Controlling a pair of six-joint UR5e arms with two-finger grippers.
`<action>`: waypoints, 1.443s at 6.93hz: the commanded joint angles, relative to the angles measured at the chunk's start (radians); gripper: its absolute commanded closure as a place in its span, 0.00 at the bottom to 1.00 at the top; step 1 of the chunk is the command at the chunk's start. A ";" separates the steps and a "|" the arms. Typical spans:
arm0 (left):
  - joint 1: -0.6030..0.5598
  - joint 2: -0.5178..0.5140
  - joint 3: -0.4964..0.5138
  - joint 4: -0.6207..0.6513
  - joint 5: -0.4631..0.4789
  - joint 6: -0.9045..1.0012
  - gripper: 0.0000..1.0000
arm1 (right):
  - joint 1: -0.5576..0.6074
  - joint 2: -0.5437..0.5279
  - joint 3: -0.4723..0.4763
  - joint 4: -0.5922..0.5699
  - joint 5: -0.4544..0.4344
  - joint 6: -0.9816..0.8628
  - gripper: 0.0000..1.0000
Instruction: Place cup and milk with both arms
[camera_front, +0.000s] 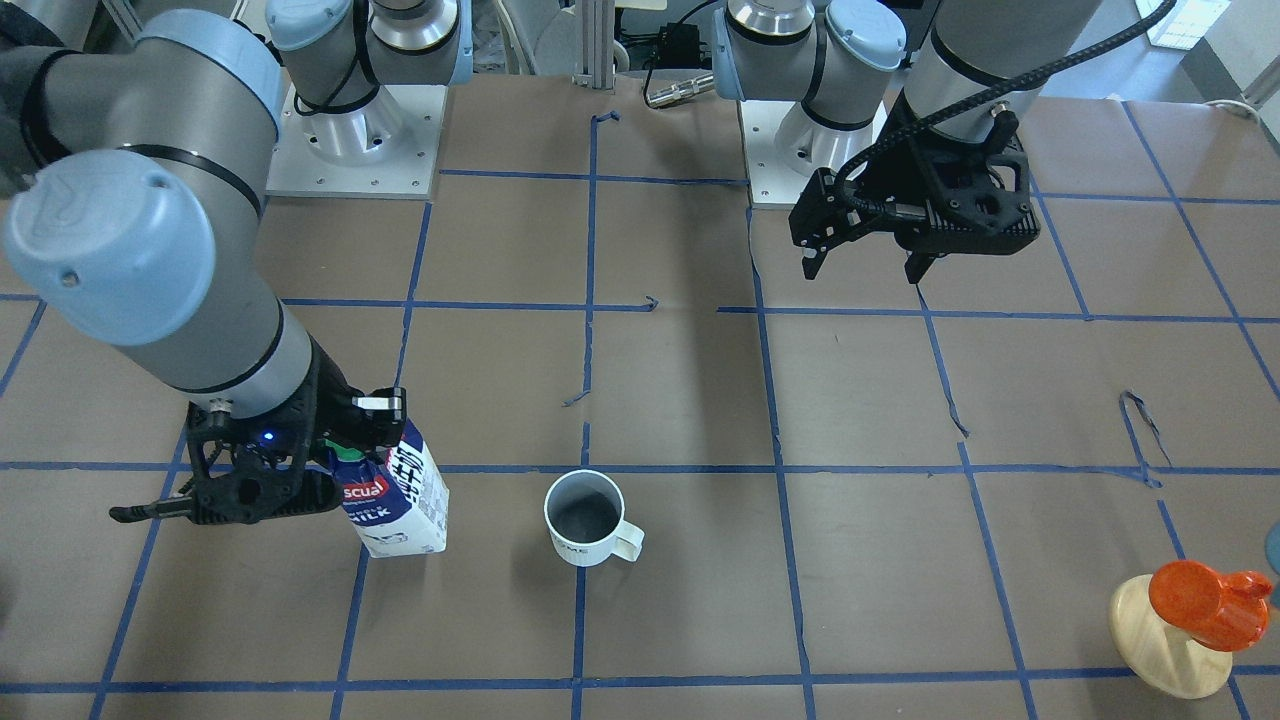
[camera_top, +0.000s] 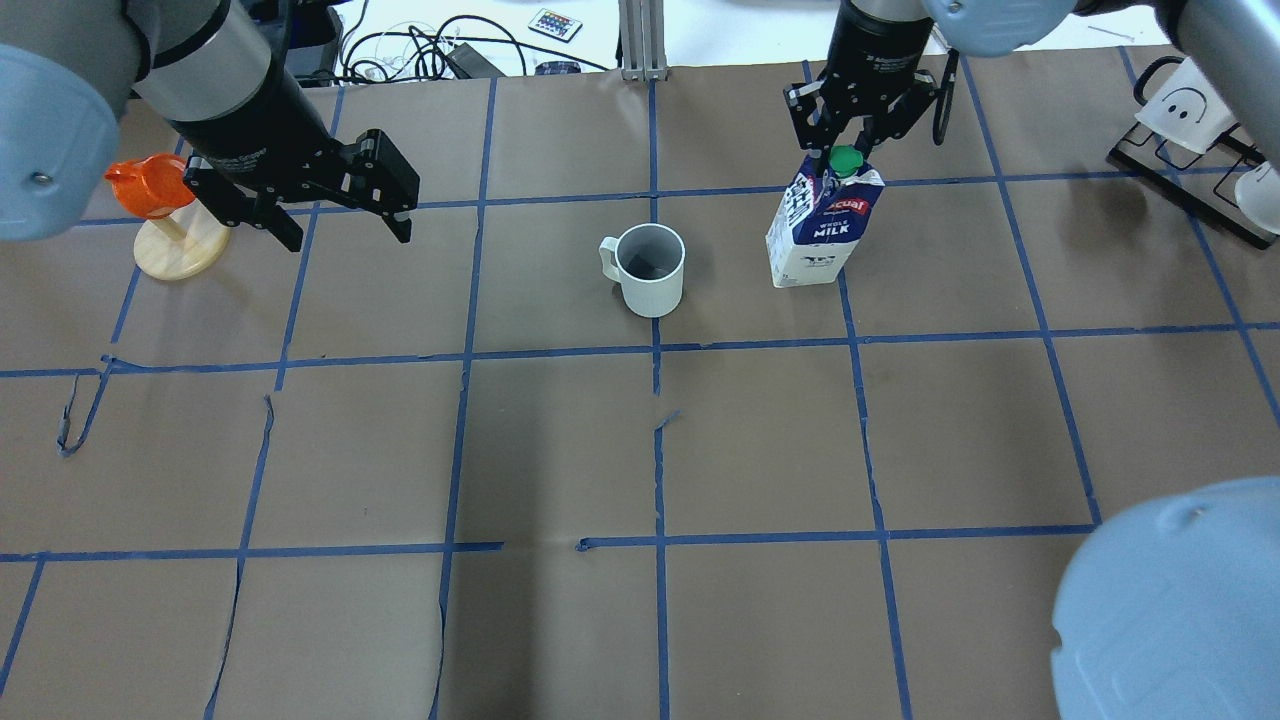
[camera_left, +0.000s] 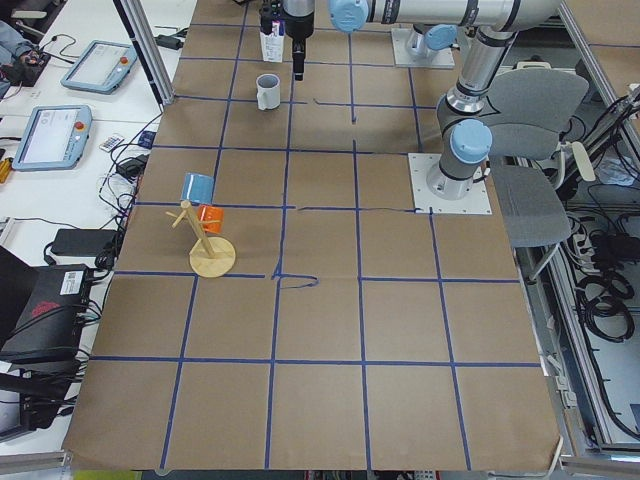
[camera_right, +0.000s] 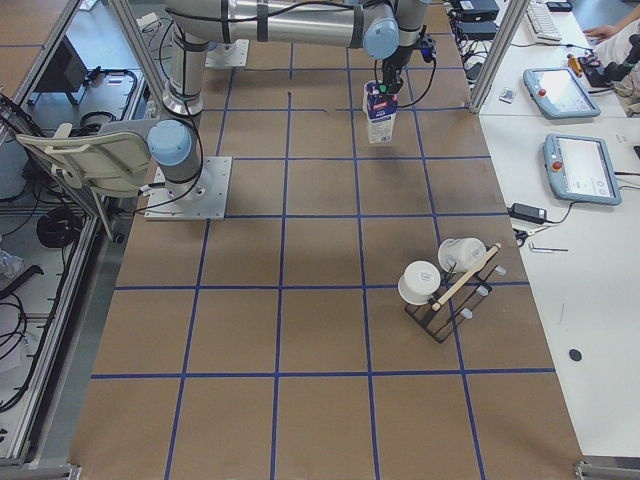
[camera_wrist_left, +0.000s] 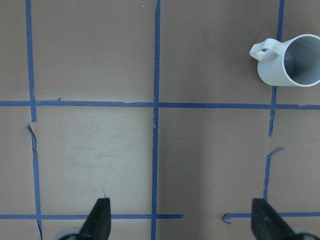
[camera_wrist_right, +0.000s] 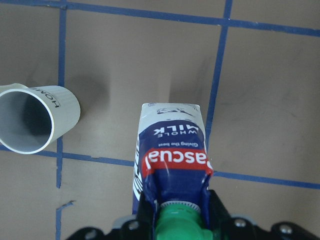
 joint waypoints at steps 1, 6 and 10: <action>0.004 0.004 0.004 0.000 0.005 0.057 0.00 | 0.027 0.069 -0.058 -0.012 0.002 0.058 0.88; 0.005 -0.003 0.021 -0.043 0.001 0.071 0.00 | 0.096 0.140 -0.093 -0.049 0.001 0.244 0.87; 0.001 -0.001 0.021 -0.044 0.003 0.064 0.00 | 0.121 0.143 -0.092 -0.047 0.004 0.281 0.86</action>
